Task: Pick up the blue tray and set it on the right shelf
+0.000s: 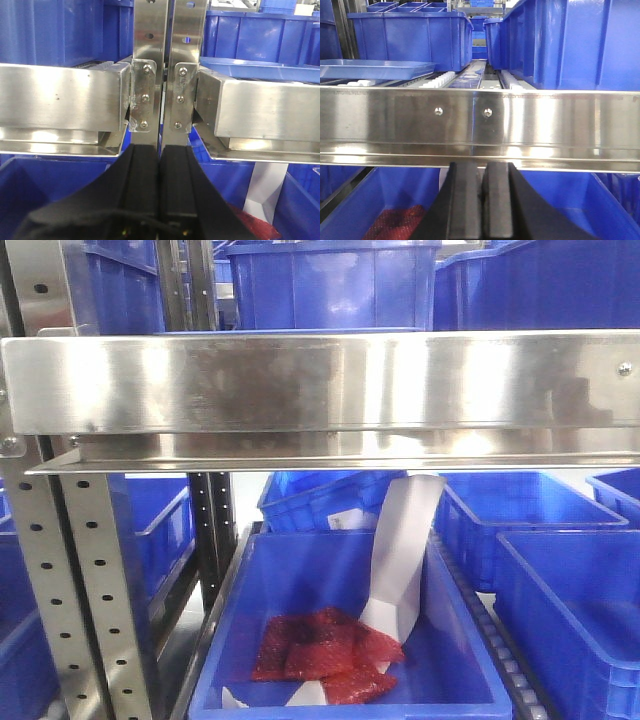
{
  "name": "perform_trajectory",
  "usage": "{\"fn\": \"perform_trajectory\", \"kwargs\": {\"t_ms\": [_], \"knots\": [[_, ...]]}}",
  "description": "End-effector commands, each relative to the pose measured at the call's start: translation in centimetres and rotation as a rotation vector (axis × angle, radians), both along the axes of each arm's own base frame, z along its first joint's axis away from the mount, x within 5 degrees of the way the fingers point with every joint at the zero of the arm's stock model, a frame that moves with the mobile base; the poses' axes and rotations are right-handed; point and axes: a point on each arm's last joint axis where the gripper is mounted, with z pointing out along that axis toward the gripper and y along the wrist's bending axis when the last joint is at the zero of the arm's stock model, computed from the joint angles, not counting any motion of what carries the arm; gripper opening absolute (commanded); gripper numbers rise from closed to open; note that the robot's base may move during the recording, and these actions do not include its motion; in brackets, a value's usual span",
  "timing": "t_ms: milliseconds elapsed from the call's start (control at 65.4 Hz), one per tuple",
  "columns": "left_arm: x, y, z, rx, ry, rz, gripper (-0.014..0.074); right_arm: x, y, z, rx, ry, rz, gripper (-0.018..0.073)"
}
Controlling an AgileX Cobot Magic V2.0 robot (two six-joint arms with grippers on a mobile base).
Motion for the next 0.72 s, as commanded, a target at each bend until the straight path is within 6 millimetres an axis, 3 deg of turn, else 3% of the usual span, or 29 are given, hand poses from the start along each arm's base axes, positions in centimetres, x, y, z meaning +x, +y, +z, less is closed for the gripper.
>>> {"fn": "perform_trajectory", "kwargs": {"t_ms": [0, 703], "knots": [[-0.04, 0.04, 0.07, -0.014, -0.089, 0.001, -0.0048, -0.37, -0.08, 1.63, -0.009, -0.126, -0.012, 0.0037], [-0.05, 0.04, 0.14, -0.015, -0.097, 0.001, -0.0048, -0.37, -0.08, 1.63, -0.009, -0.126, -0.012, 0.0037]]}}
